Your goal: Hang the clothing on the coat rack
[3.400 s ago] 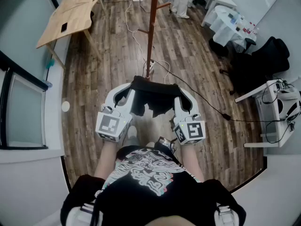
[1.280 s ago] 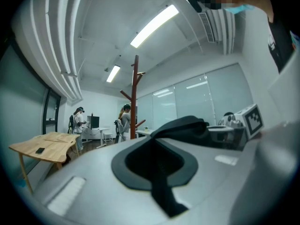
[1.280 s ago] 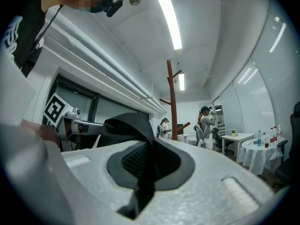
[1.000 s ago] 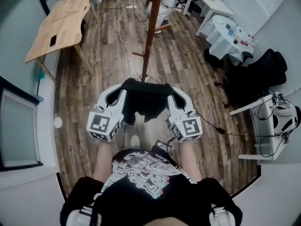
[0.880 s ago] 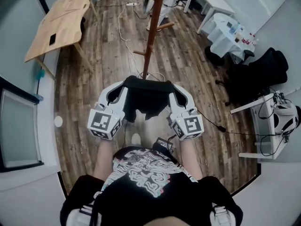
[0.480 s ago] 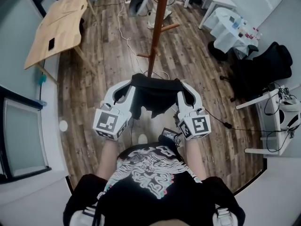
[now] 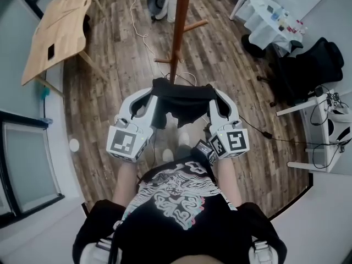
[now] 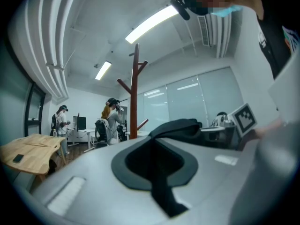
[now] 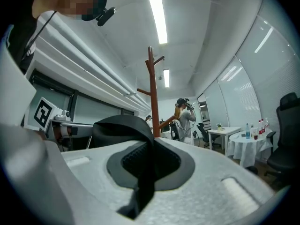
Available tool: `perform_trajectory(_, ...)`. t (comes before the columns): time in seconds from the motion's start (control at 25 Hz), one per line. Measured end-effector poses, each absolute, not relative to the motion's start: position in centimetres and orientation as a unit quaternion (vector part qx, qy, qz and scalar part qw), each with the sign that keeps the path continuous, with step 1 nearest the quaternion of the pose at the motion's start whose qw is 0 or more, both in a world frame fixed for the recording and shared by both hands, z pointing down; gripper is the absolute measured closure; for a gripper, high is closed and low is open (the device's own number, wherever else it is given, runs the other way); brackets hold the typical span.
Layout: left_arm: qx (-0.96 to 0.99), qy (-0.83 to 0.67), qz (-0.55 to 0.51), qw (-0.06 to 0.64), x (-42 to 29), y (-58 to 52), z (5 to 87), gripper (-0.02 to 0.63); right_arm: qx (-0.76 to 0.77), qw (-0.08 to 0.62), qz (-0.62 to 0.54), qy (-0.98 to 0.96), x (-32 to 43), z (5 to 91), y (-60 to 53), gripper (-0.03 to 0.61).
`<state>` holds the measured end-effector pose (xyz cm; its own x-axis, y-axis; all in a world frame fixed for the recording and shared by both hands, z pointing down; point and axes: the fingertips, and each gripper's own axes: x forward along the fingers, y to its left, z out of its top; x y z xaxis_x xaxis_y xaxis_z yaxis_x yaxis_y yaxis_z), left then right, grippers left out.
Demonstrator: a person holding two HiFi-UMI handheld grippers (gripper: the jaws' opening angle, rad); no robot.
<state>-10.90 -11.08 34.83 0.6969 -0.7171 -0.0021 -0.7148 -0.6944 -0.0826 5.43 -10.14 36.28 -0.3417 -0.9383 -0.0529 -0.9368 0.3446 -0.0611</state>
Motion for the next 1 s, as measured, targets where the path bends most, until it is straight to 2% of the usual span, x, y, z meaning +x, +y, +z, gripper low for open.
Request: perform_trajectory(1.0,-0.902,0.43,-0.024,0.035,-9.4,-22.4,36.1,0.614,-0.534,0.048,-0.012,0.844,7.4,36.7,-23.4,0.565)
